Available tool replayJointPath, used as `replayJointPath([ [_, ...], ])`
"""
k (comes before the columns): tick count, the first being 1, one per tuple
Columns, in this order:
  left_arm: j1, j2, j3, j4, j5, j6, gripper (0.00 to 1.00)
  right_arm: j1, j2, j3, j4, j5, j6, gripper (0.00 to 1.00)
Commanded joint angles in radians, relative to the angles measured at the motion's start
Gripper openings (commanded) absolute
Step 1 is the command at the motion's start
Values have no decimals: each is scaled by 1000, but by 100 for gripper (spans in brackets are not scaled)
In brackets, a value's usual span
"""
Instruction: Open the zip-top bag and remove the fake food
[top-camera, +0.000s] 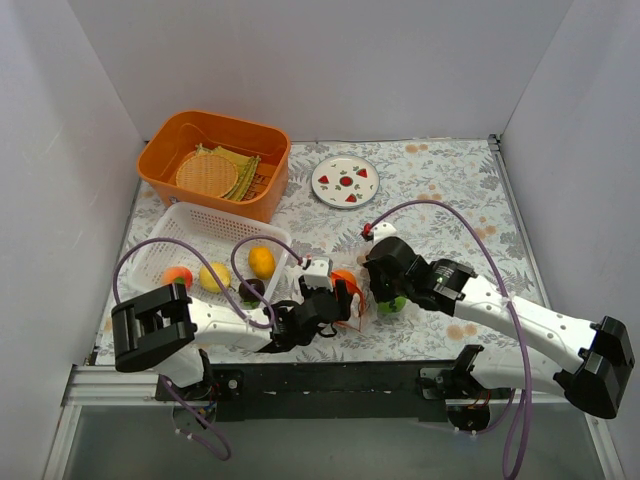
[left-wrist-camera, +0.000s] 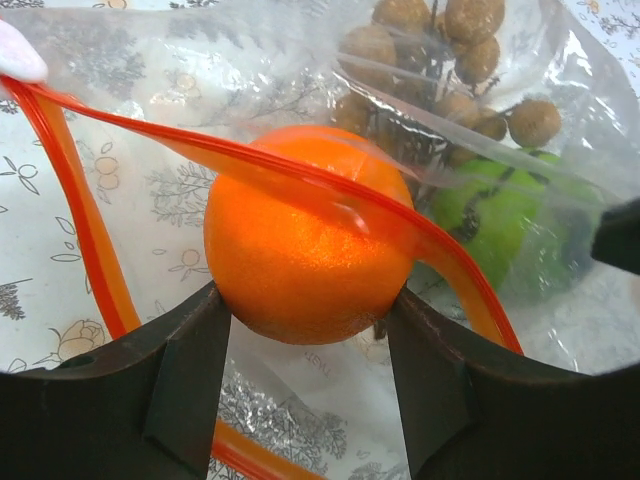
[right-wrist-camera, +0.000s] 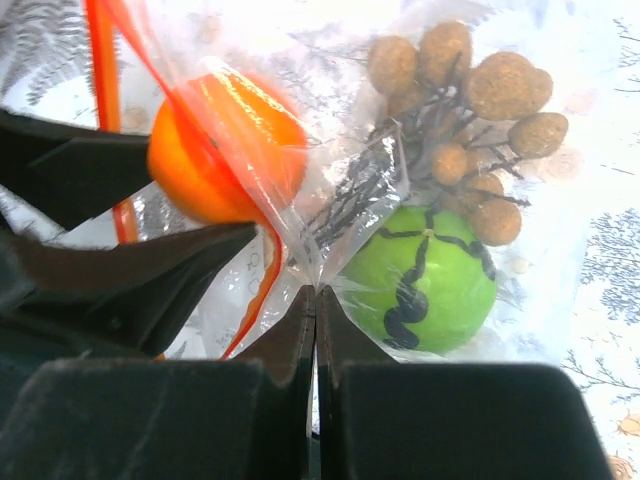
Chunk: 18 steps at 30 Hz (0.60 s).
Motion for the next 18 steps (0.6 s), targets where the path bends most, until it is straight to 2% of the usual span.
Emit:
replayJointPath([
  [1,1,-62,-8,-26,89,3,27,-13,24,52,-8,83,12,1],
  [8,1,-125,28,-194,218,-36,27,-16,73,58,26,146,1,1],
  [15,1,-205,55,-358,275,-91,28,-15,101,12,50,210,21,1],
  [18,1,-251,47,-418,257,-120,28,-16,107,9,52,223,34,1],
])
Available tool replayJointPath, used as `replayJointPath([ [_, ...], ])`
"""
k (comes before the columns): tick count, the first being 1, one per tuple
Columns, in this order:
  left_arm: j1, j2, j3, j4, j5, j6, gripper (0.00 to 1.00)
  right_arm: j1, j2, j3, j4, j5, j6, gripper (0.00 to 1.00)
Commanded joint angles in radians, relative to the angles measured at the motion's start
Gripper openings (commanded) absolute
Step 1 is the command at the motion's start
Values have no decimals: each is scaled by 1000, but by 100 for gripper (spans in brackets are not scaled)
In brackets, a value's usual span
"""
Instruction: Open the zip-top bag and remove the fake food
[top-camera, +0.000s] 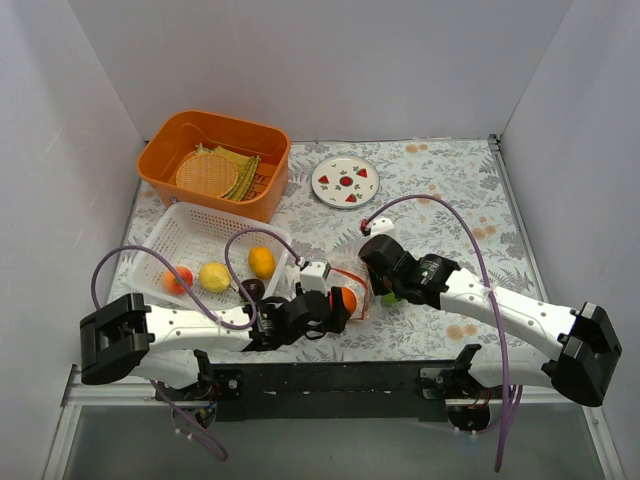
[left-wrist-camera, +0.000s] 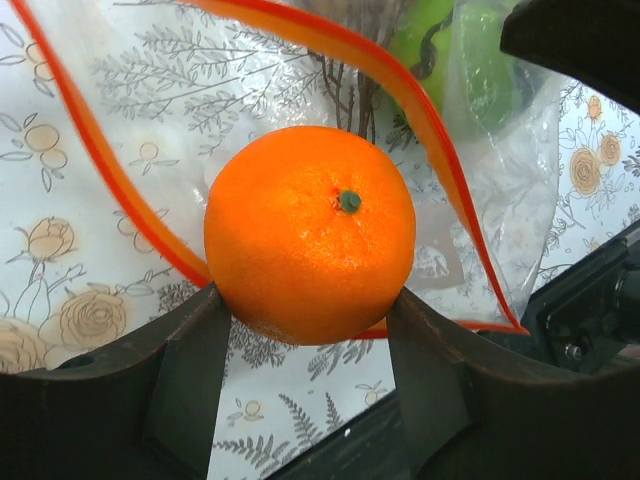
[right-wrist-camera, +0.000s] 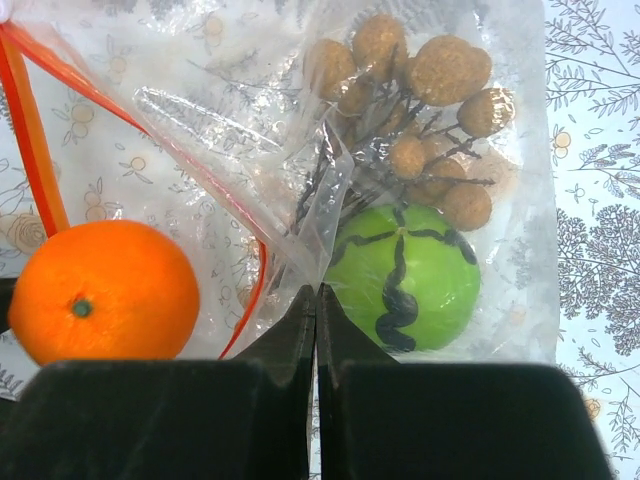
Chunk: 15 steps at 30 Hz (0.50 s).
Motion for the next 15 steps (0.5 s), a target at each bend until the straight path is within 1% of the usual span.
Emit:
replayJointPath([
  [1,0,-98,18,-127,-4,-54,28,-6,3,-12,39,69,28,1],
  [4,3,-139,16,-178,-63,-98,29,-7,2,-22,41,61,36,1],
  [8,19,-164,89,-265,-147,-126,29,-6,-20,-45,44,38,45,1],
  [9,28,-162,111,-328,-161,-140,29,-6,-28,-48,44,35,45,1],
  [11,66,-167,161,-385,-198,-177,29,-7,-37,-50,37,33,44,1],
  [12,85,-175,175,-452,-210,-195,28,-7,-46,-51,33,32,44,1],
  [13,130,-185,188,-477,-218,-215,27,-6,-48,-53,30,32,44,1],
  [15,183,-226,211,-534,-222,-220,27,-6,-60,-58,27,23,44,1],
])
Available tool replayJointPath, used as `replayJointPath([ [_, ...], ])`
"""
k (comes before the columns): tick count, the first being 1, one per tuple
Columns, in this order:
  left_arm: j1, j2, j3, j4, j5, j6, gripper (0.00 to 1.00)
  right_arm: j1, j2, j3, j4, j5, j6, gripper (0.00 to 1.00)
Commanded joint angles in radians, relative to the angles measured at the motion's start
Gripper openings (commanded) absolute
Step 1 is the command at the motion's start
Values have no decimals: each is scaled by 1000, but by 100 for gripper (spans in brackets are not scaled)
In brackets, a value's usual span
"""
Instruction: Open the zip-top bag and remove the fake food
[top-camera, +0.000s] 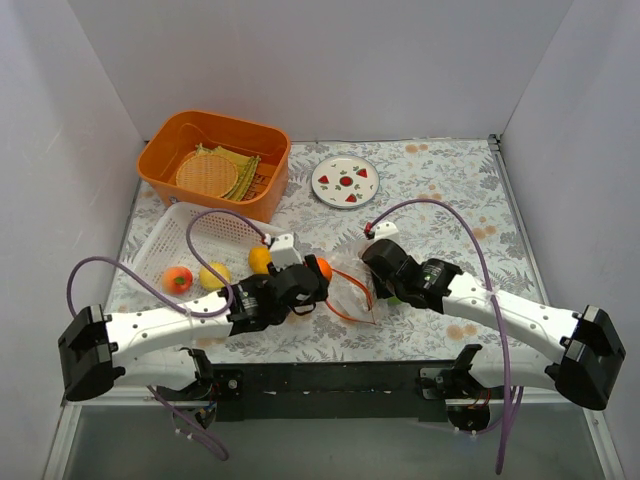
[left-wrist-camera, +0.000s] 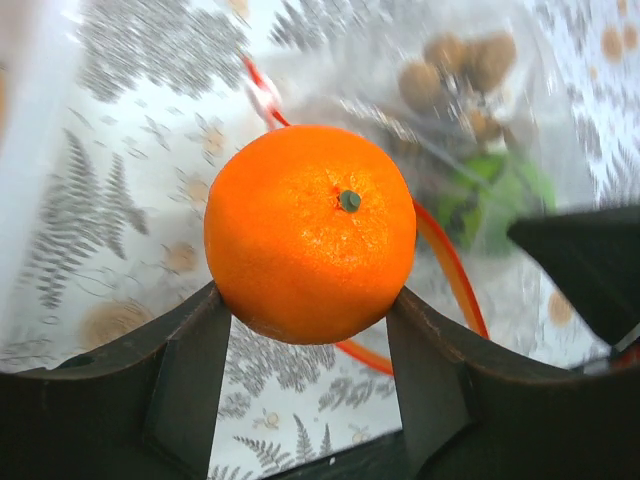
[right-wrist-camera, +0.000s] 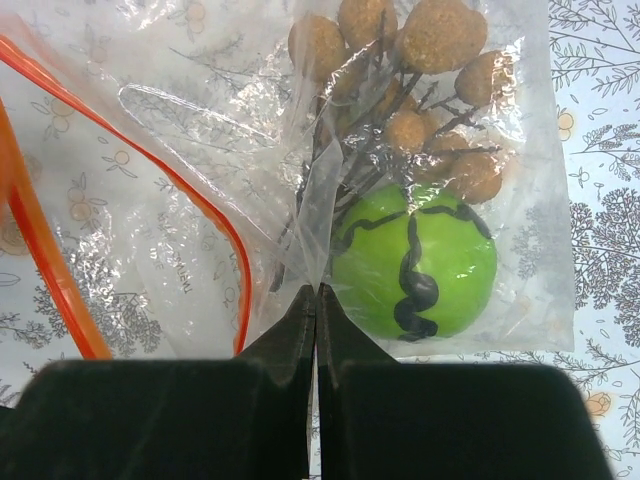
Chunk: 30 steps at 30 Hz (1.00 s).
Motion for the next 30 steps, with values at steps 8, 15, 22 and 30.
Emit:
replayJointPath([
  [8,452,-172,94,-262,-47,-23,29,-7,-65,-14,9,-24,15,1],
  [15,742,-147,-2,-144,109,37,40,-7,-79,-8,15,-60,6,1],
  [22,804,-137,16,-136,180,89,92,-5,-93,-12,21,-84,3,1],
  [30,521,-267,-28,-130,240,40,56,-5,-119,0,24,-78,14,1],
])
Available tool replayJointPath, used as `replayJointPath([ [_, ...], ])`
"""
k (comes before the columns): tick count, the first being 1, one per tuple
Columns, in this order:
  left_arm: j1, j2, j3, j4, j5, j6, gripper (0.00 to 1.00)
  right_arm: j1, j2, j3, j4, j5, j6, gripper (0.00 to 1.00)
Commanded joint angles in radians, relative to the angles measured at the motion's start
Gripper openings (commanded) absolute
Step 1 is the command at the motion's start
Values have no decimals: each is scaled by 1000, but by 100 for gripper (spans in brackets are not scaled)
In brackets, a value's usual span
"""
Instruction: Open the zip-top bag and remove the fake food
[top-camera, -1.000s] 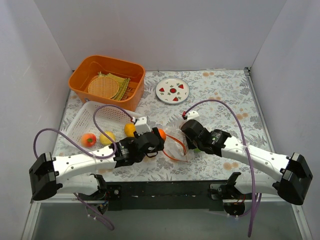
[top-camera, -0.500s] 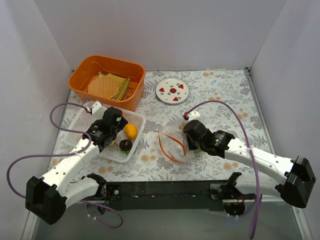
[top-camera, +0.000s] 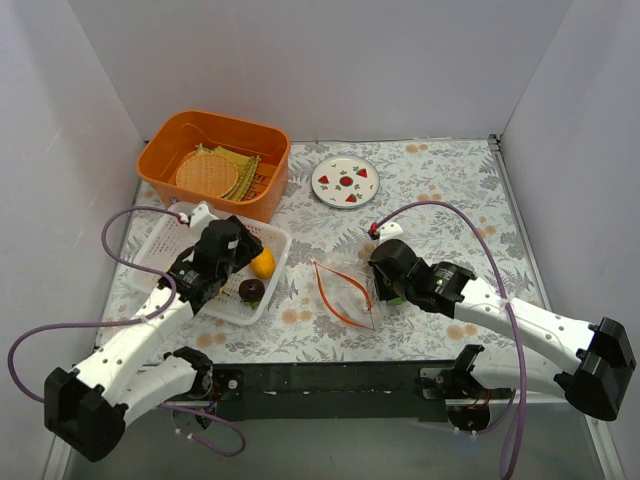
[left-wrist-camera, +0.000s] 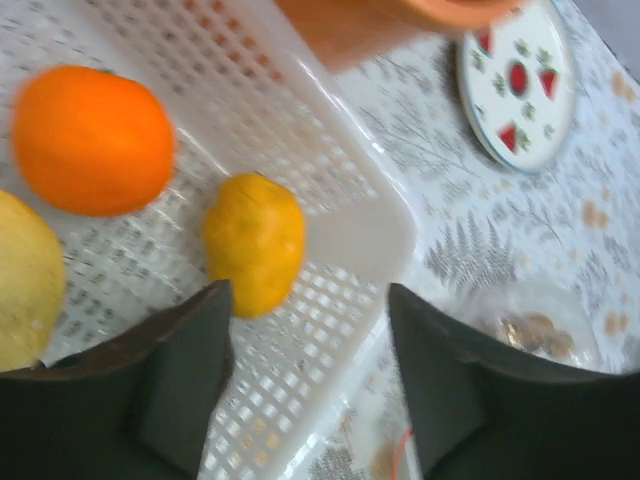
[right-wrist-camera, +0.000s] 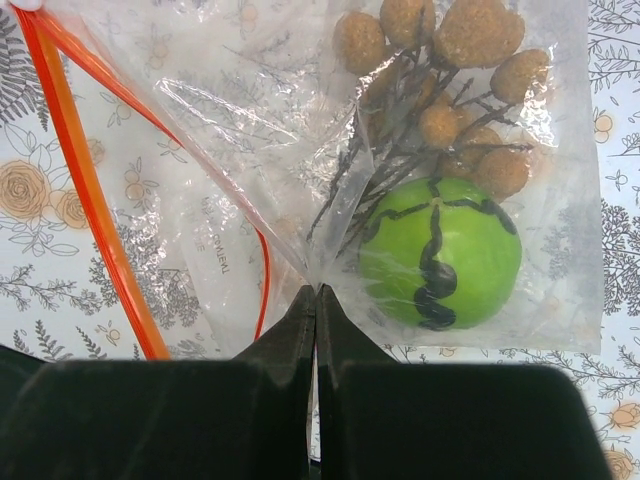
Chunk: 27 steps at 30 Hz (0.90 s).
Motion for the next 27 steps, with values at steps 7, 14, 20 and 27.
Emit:
replayJointPath([
  [7,-596,105,-43,183,-57,-204,40,-1,-54,22,14,16,33,1],
  [14,-698,352,-44,430,-23,-264,30,1,-65,25,21,-40,72,1],
  [20,-722,457,-118,641,-107,-328,27,16,-91,42,31,-81,100,1],
  [27,-721,555,-133,770,-95,-279,32,33,-136,21,43,-104,125,39],
])
